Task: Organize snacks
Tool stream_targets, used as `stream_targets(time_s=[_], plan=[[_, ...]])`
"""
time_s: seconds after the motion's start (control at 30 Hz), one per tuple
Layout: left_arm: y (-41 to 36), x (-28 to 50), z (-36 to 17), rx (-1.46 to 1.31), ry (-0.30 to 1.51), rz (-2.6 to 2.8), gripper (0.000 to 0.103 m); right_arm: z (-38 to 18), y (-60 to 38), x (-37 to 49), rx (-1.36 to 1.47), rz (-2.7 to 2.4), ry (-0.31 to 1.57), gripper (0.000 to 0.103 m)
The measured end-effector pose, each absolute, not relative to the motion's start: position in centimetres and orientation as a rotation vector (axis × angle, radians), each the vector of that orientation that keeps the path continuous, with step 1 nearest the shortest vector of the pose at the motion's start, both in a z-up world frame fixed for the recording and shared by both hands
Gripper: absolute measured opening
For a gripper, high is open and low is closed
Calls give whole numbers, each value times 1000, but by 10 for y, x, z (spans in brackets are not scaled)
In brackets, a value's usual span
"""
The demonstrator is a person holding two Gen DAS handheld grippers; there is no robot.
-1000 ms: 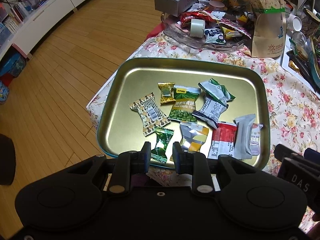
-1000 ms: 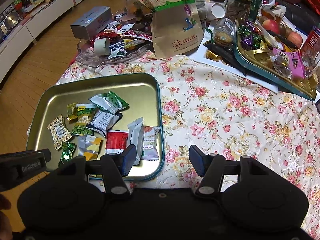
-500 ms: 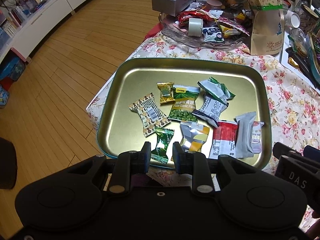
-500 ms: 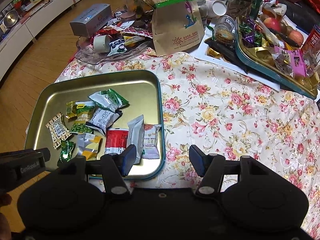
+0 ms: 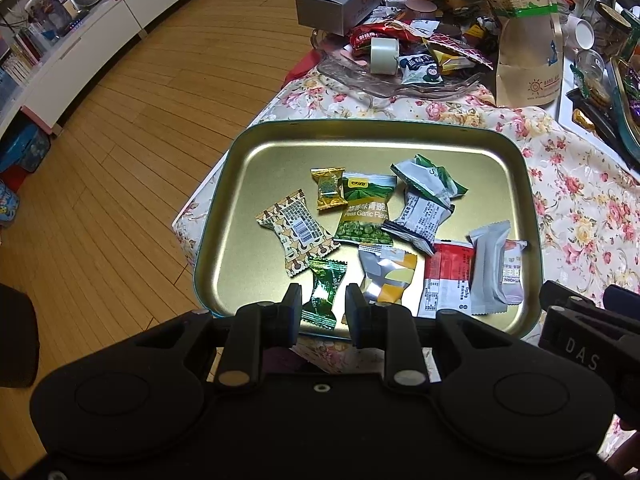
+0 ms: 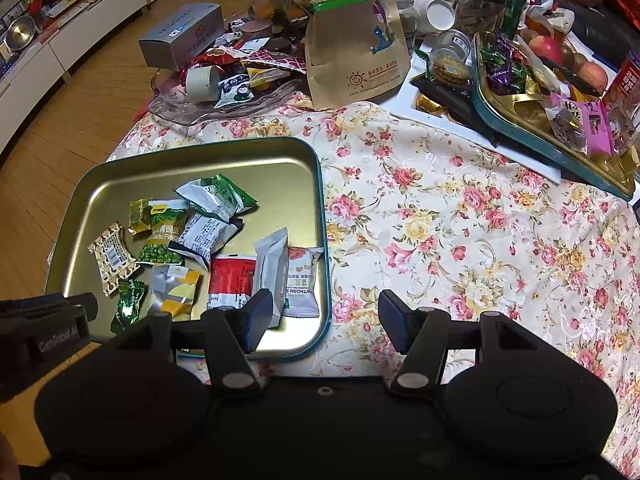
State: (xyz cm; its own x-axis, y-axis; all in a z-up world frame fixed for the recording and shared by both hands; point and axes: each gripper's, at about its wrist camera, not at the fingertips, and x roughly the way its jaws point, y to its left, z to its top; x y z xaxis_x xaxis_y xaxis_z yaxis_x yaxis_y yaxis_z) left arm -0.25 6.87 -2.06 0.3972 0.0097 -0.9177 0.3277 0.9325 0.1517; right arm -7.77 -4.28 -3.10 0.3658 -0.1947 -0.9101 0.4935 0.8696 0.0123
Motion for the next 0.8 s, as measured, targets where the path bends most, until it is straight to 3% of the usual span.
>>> stream_targets(time_s=[0.8], plan=[[68, -3, -20, 331, 1157, -214, 34, -32, -42, -77, 304, -448, 1120, 62]])
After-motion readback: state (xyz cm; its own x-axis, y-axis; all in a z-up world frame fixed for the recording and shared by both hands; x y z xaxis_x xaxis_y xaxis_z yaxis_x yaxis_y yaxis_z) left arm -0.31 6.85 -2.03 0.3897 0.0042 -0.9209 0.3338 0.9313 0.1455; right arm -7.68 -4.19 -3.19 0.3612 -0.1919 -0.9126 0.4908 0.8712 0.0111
